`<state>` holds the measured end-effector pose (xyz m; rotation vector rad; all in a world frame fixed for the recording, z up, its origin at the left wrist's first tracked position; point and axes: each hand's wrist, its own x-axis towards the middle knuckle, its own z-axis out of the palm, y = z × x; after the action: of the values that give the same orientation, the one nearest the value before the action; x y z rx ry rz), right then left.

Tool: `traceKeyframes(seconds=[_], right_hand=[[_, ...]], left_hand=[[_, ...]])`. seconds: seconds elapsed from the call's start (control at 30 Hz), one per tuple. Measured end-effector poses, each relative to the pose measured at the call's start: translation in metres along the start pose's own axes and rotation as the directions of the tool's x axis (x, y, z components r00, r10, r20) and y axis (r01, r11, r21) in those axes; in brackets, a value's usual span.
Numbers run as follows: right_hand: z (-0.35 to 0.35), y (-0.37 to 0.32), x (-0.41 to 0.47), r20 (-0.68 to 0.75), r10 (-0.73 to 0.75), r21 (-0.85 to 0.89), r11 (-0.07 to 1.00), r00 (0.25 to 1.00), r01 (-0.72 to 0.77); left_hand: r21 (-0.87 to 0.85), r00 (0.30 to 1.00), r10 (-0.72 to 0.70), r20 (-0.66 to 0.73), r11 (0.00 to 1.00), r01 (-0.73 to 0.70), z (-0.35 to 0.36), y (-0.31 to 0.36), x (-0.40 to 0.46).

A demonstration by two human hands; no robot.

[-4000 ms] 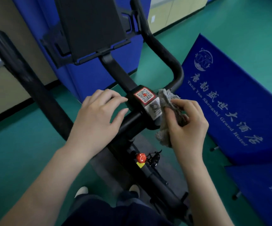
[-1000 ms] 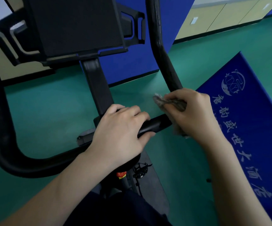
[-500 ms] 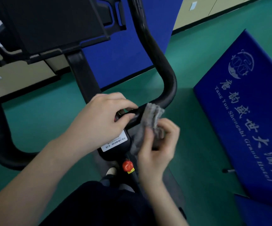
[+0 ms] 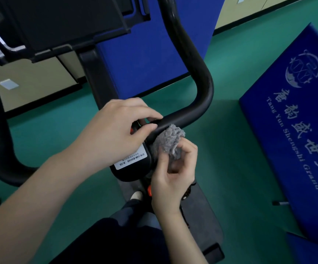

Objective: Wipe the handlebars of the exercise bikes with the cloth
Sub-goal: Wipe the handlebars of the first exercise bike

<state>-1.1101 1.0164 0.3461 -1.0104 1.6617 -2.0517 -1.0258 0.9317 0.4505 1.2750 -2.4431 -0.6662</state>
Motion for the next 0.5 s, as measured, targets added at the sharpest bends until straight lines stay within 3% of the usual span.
traceKeyframes(seconds=[0.17, 0.5], right_hand=[[0.004, -0.003, 0.014, -0.174, 0.189, 0.131, 0.977, 0.966, -0.168], [0.000, -0.005, 0.037, -0.236, 0.317, 0.247, 0.934, 0.919, -0.259]], left_hand=[[-0.008, 1.000, -0.018, 0.014, 1.000, 0.018, -0.001, 0.001, -0.001], [-0.008, 1.000, -0.017, 0.011, 1.000, 0.018, -0.002, 0.003, -0.002]])
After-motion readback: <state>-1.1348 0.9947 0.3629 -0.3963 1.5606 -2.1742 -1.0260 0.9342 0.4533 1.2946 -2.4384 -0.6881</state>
